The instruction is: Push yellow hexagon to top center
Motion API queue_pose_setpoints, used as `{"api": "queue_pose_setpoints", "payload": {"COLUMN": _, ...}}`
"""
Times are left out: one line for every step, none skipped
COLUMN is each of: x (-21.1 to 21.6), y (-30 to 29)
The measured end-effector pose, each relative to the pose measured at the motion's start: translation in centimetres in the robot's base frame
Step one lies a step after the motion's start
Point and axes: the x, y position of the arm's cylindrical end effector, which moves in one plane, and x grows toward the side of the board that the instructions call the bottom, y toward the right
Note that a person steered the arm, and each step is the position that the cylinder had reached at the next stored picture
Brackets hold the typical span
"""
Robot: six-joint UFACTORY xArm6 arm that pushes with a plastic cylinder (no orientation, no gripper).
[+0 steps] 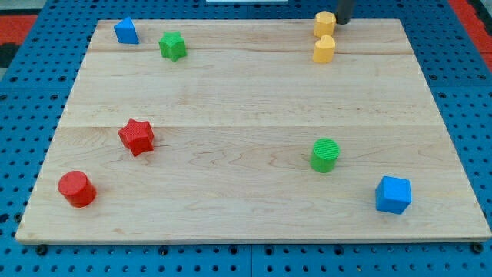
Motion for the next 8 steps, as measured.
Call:
{"api": "queue_pose_setpoints", "payload": {"x": 1.2, "y": -5.7}}
{"api": "queue_pose_setpoints", "payload": {"x": 3.3, "y": -7.9}}
{"api": "queue_pose_setpoints", "payload": {"x": 3.3, "y": -7.2}}
{"api": "queue_pose_setpoints", "payload": {"x": 3.1, "y": -7.2}}
{"api": "queue_pose_setpoints", "payload": {"x": 3.0, "y": -7.2}}
{"api": "queue_pose_setpoints", "payload": {"x": 3.0, "y": -7.3}}
{"api": "queue_pose_setpoints", "payload": {"x": 3.0, "y": -8.5}}
{"api": "queue_pose_setpoints", "payload": {"x": 3.0, "y": -9.9}}
